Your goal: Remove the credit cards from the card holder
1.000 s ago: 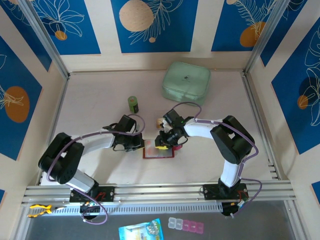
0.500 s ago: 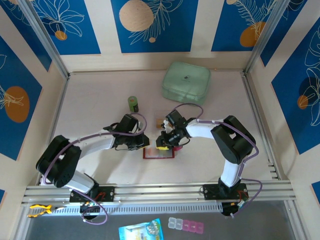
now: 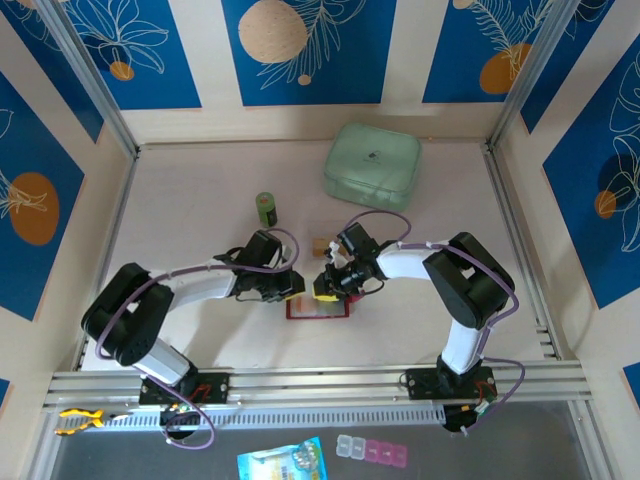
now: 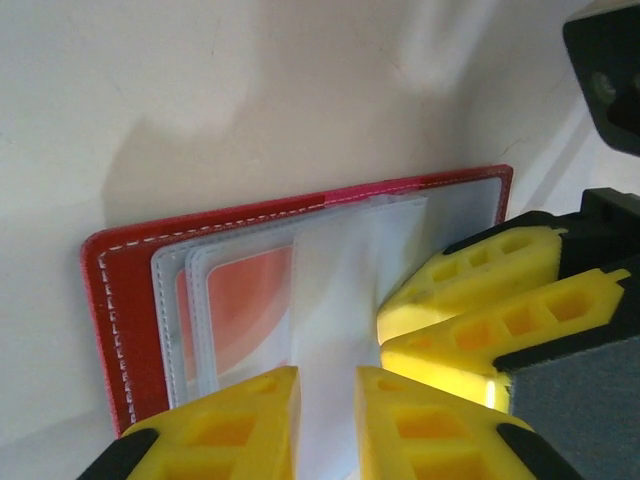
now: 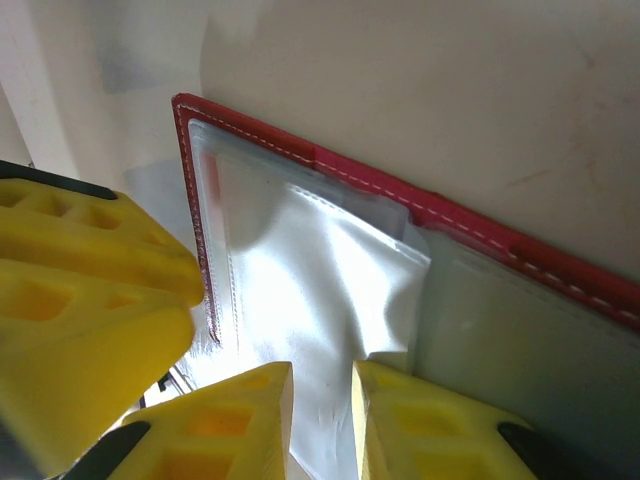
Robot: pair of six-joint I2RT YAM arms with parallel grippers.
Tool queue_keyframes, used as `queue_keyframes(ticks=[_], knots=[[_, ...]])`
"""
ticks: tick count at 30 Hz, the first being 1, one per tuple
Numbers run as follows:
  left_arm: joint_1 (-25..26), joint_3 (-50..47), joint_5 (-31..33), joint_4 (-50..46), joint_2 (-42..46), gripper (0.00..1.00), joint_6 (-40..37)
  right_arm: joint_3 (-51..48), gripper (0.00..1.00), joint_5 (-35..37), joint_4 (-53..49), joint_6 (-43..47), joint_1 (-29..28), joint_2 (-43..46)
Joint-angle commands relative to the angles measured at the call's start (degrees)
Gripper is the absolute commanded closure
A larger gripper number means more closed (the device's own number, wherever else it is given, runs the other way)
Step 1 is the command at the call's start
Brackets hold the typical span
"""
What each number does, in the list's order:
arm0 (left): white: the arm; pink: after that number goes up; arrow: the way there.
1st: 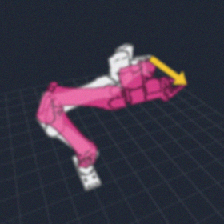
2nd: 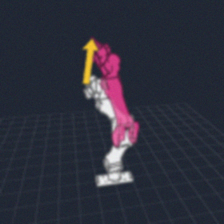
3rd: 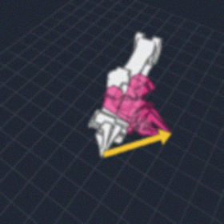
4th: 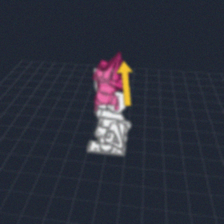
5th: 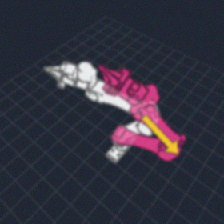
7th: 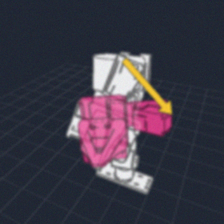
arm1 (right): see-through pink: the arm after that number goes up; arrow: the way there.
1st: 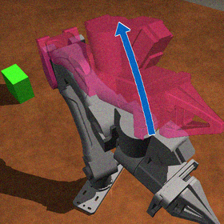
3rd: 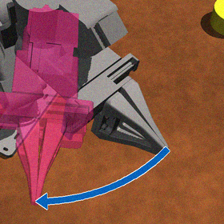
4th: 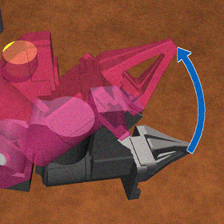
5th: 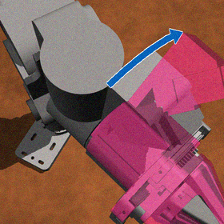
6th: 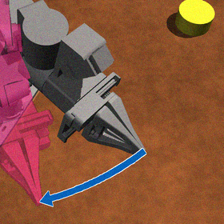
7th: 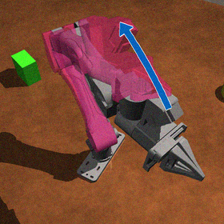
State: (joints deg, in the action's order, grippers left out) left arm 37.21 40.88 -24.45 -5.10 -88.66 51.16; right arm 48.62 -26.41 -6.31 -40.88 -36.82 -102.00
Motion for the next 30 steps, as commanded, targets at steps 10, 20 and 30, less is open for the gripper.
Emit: queue_keyframes(ticks=[10,20,30], knots=[[0.99,-0.45,-1.35,1.30,-2.12,0.76,1.32,-1.69,0.76,-2.41,1.81,0.46,0.39,1.00],[1.03,-0.46,-2.78,3.29,-1.97,0.81,2.51,-2.21,0.74,-2.43,2.33,-0.26,0.43,4.40],[2.20,1.99,-3.38,1.69,-0.37,0.77,2.70,-2.07,0.72,2.97,-4.21,0.58,2.46,13.38]])
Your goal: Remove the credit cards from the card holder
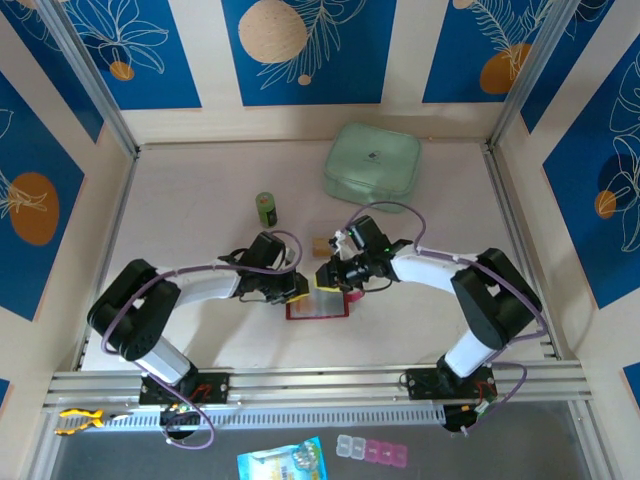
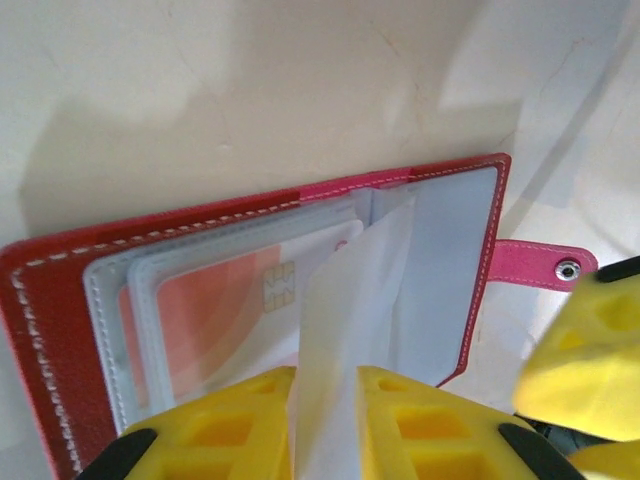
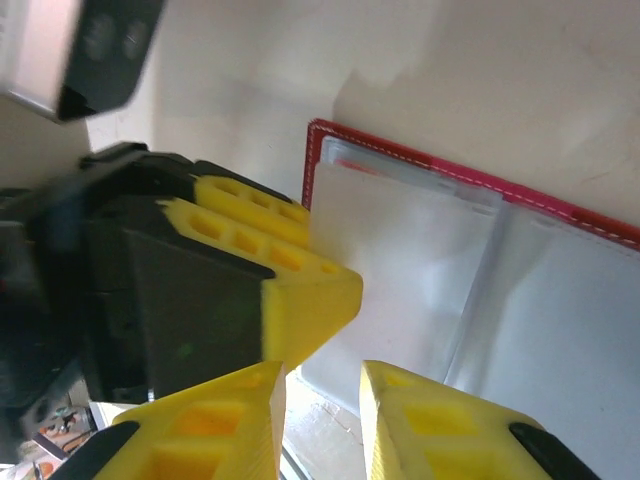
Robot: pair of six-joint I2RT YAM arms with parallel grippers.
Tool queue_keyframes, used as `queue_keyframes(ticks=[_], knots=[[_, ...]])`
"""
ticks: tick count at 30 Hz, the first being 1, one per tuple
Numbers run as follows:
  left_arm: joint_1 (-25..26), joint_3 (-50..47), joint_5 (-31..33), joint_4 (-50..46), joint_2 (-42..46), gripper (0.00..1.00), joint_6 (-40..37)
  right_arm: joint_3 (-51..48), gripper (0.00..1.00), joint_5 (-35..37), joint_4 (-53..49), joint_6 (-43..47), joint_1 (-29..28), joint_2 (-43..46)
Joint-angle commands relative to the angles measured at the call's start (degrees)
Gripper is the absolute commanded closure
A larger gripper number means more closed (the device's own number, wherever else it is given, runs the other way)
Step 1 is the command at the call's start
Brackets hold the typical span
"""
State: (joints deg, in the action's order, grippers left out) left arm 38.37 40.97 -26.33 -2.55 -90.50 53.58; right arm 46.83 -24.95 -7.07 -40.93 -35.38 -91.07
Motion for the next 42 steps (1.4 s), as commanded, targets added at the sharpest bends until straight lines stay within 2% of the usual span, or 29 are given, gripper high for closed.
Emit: queue_keyframes(ticks=[1,9,16,25,35,42], knots=[[1.25,2.30,-1.45,-0.88,1.41,0.76,0.40,-0.46,0.72,1.81,-4.03,0.75,1.32,3.43],[3.71,5.75,-1.14,-1.14,0.09,0.70,1.08,-1.63,0.71,3.88,-8.24,1.46,5.12,10.54],[6.05,10.09,-1.10,-1.74,-2.38,0.61,1.09,-2.66,0.67,6.63,-13.17,0.76,8.94,16.30],[8.22,13.70,-1.55,-0.58,-7.47,0.52,1.08,-3.65,0.61,6.56,-15.82,1.00,10.77,20.65],[8.61,15.69,-1.54,-1.61,-8.85,0.51,0.06,-4.34,0.59,5.56,-16.06,0.63,11.20,21.99],[7.96,14.76,0.17,-3.41,-6.89,0.54,-1.12,-4.97,0.61,4.16,-14.12,-0.27,10.95,20.55]])
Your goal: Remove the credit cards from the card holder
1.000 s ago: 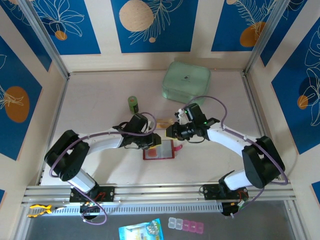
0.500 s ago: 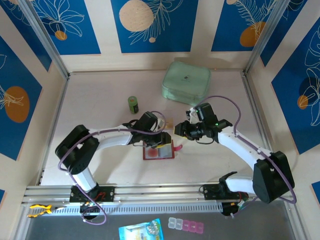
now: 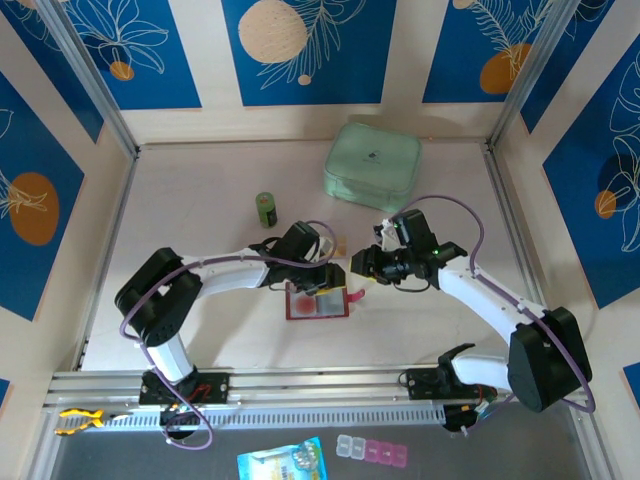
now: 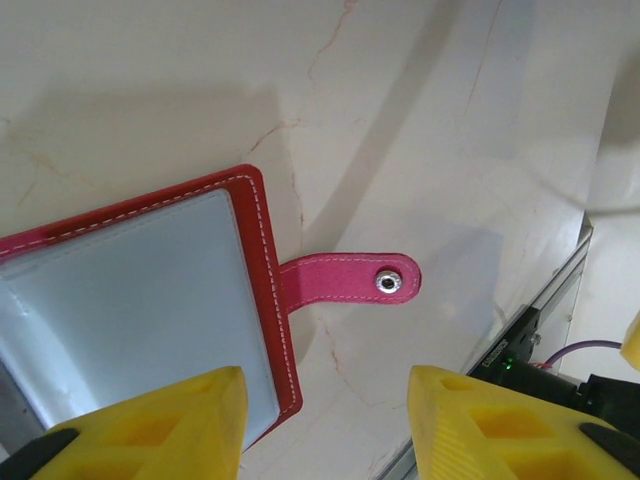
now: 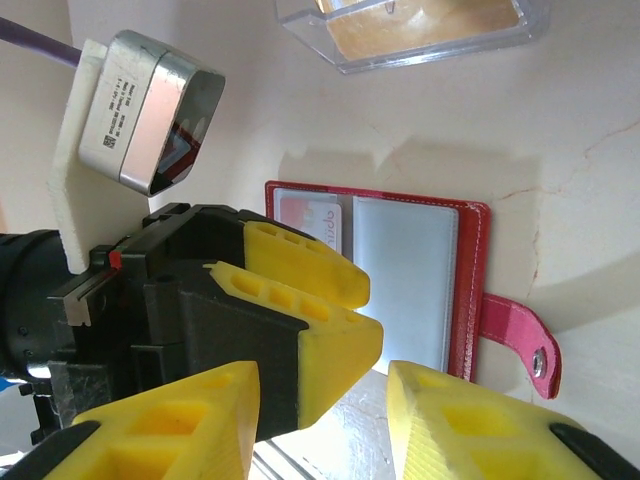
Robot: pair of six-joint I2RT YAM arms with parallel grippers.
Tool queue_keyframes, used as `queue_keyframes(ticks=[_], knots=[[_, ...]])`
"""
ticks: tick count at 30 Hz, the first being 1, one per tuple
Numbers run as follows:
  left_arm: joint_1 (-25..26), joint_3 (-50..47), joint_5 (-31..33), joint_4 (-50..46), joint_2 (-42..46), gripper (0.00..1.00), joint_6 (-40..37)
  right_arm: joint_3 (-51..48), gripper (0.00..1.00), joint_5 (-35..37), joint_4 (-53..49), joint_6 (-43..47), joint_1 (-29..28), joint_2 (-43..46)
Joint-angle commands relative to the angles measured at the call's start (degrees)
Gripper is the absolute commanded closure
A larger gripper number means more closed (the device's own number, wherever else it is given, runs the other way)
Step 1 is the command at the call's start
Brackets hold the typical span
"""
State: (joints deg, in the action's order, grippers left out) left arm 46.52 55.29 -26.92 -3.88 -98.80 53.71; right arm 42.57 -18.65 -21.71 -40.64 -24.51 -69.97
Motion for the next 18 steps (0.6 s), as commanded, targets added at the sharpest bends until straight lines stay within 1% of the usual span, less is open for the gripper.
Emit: queue_keyframes(ticks=[1,9,18], knots=[[-0.45,0.02,1.03,-2.18,1.80,0.55,-1.41,-0.73,0.62,-2.23,0.76,-0.76,-0.08,-0.91],[-3.28,-5.57,2.85,-2.72,7.26,0.60,-2.12,0.09,0.66,-2.40,4.50,-2.44,-3.44,-5.79],[-7.38,-12.48,4.05,-3.93,13.90,0.71,-2.74,3.72,0.72,-1.21,7.75,-4.12,-9.49,-13.43]])
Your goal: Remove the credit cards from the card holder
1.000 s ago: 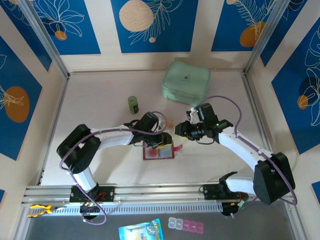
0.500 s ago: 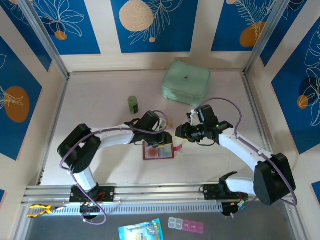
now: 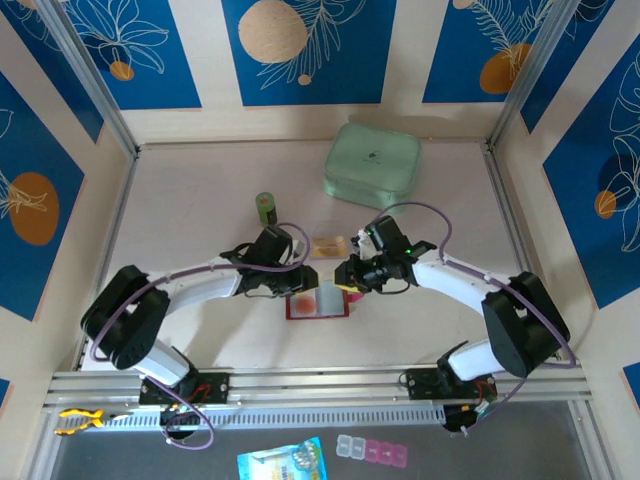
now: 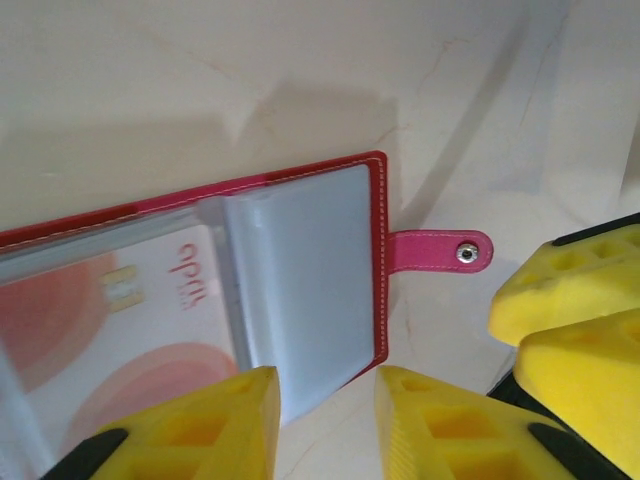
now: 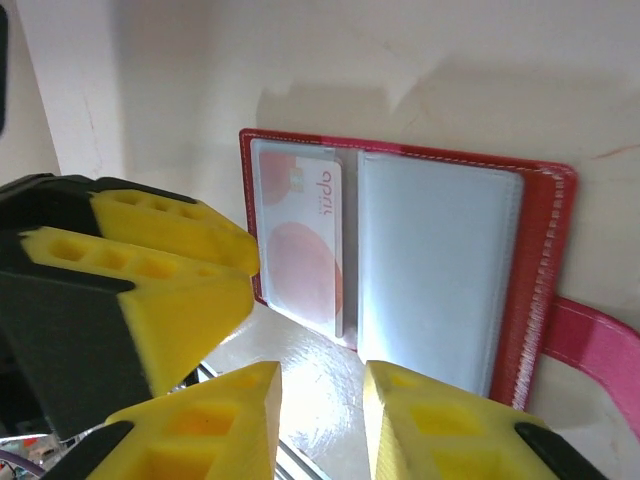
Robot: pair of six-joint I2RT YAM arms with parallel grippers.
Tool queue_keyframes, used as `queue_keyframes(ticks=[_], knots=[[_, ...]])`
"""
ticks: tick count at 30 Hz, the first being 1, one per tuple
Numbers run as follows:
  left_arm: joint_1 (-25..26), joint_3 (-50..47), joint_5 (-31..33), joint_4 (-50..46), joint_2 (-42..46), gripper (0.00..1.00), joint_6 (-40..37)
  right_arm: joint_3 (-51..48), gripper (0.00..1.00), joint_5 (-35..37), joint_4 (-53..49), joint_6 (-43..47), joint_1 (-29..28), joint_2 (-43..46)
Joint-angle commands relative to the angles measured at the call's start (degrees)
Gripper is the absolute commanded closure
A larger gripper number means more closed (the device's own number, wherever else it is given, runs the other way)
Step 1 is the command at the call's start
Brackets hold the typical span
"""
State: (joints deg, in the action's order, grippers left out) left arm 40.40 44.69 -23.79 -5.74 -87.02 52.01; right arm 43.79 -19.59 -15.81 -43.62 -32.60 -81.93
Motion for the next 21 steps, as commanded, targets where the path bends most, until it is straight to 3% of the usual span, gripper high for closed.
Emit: queue_keyframes(ticks=[1,10,21], knots=[[-1.78,-2.65,1.02,-2.16,2.72,0.72,-1.12,2.94,0.72,-0.12,2.13,-1.36,-2.11,-2.38],[-5.76,-7.54,0.57,-2.26,5.90,0.87,-1.99,5.86,0.74,0.10,4.20,-2.44,-6.19,-8.86],[-6.70,-9.75,-0.39,-0.68,4.04,0.96,-2.59,7.09,0.73,0.00,4.33,-2.37,-7.08,-12.34]])
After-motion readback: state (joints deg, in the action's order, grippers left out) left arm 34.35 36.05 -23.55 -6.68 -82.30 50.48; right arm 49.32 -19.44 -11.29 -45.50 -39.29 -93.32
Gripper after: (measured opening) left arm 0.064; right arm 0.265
